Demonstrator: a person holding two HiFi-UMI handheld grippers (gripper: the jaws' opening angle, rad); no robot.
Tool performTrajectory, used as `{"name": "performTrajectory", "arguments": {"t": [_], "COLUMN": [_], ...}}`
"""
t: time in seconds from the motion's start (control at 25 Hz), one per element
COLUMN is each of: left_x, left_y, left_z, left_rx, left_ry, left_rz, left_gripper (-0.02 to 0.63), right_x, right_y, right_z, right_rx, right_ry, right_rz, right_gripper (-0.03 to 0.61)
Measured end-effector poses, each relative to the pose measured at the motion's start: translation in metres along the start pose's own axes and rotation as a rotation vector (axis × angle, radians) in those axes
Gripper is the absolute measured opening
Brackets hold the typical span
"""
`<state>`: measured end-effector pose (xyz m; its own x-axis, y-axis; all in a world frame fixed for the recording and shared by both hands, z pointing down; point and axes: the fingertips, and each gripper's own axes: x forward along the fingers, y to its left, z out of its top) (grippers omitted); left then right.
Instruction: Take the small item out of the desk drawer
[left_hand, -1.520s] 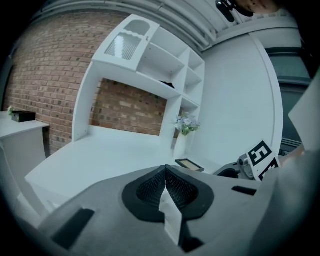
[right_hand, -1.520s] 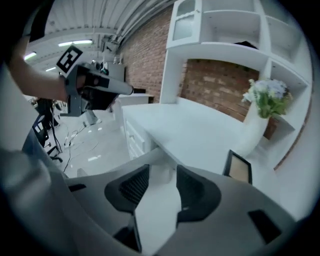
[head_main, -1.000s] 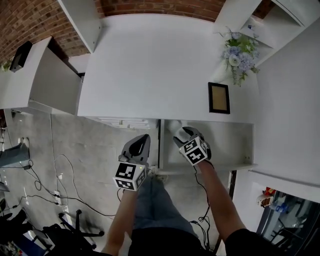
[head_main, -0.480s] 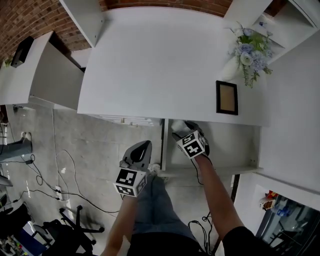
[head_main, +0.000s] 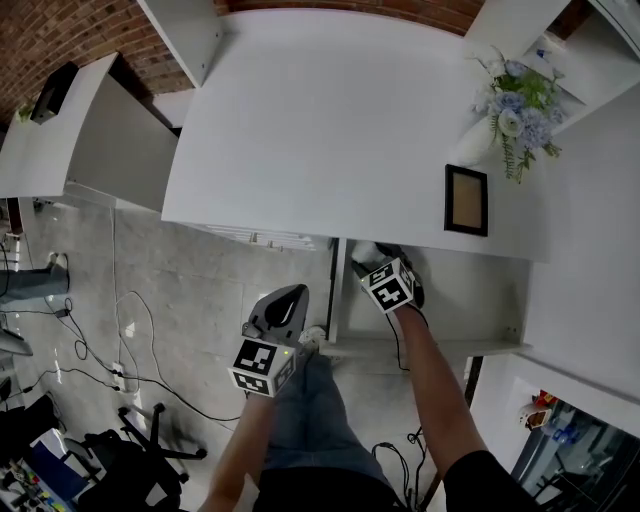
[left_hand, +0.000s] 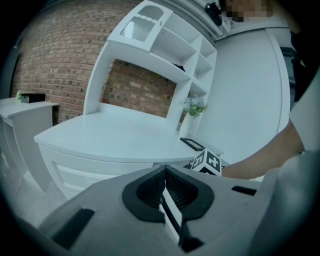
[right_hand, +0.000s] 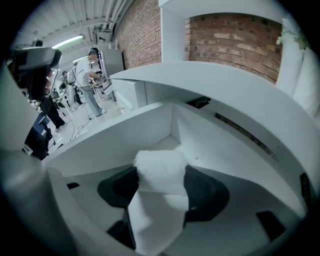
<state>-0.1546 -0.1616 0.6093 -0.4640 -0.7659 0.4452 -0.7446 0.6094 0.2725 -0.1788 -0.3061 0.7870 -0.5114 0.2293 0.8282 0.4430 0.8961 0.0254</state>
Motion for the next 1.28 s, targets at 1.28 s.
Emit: {"name": "performTrajectory", "arguments": {"t": [1.28], "left_x": [0.054], "left_y": [-0.128], "left_z": [0.174], "left_rx": [0.248], "left_ry": [-0.219], "left_rz": [-0.317], "left_gripper": [0.009], "right_x": [-0.366], "right_y": [-0.061], "right_z": [0.040], "right_rx": [0.439], "right_ry": [-0.668], "right_rz": [-0.569], "right_gripper": [0.260]}}
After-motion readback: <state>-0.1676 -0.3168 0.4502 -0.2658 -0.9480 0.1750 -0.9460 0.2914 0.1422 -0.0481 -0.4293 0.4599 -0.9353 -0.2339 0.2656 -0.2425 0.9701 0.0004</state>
